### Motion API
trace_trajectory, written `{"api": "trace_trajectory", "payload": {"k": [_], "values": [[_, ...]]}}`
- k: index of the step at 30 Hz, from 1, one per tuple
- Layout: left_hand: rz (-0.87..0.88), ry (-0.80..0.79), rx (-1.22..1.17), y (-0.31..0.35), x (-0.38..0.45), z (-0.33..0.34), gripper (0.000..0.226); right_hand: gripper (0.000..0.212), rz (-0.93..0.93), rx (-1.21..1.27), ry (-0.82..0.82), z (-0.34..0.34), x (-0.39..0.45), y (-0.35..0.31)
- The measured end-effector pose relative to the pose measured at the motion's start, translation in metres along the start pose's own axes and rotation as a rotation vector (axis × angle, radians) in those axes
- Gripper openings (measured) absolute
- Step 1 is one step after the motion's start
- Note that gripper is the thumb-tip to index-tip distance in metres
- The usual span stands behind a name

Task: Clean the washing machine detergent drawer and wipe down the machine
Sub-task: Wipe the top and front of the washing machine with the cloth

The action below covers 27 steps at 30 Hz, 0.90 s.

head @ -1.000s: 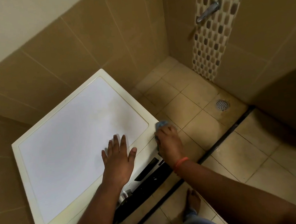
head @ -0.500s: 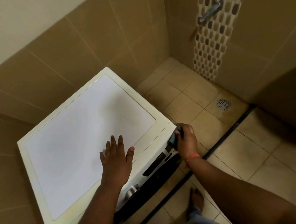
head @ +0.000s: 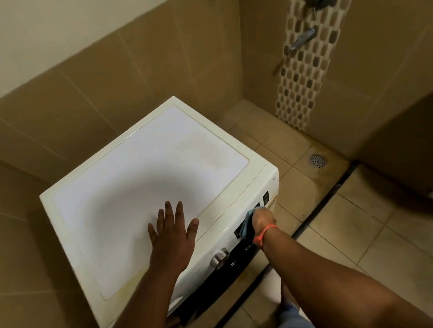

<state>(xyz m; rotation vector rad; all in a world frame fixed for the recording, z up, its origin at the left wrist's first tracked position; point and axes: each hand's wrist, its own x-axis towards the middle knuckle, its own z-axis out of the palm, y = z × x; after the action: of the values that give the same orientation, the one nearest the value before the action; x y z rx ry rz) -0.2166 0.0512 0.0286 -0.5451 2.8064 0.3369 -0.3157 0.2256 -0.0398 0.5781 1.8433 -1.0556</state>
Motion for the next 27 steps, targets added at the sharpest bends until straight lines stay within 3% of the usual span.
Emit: {"api": "trace_trajectory", "payload": {"k": [1,2,4,6,7,10,13,16,22,27], "values": [[0.0,-0.001,-0.005,-0.01,-0.005,0.0,0.08,0.138,0.001,0.0,-0.02,0.005,-0.006,0.002],[0.0,-0.001,-0.009,-0.019,-0.01,0.001,0.08,0.119,-0.098,-0.082,0.016,0.012,-0.02,0.006],[0.0,0.005,-0.01,-0.037,-0.021,0.002,0.079,0.052,-0.203,-0.386,0.076,0.025,-0.044,0.004],[-0.004,0.018,-0.01,-0.056,-0.031,0.003,0.077,0.039,-0.274,-0.569,0.214,0.041,-0.057,0.005],[-0.007,0.028,-0.013,-0.065,-0.034,0.004,0.074,0.034,-0.265,-0.47,0.274,0.048,-0.062,0.005],[-0.026,0.078,-0.048,-0.089,-0.044,0.005,0.067,0.031,-0.196,0.234,0.397,0.073,-0.067,0.016],[-0.051,0.114,-0.089,-0.104,-0.049,0.003,0.065,0.024,-0.311,0.203,0.565,0.099,-0.075,0.021],[-0.061,0.122,-0.094,-0.111,-0.053,0.002,0.065,0.022,-0.413,0.033,0.594,0.125,-0.088,0.028],[-0.034,0.079,-0.127,-0.104,-0.061,0.002,0.065,0.026,-0.512,-0.176,0.402,0.166,-0.115,0.046],[-0.037,0.084,-0.307,-0.102,-0.061,0.002,0.062,0.018,-0.38,0.348,-0.005,0.143,-0.131,0.048]]}}
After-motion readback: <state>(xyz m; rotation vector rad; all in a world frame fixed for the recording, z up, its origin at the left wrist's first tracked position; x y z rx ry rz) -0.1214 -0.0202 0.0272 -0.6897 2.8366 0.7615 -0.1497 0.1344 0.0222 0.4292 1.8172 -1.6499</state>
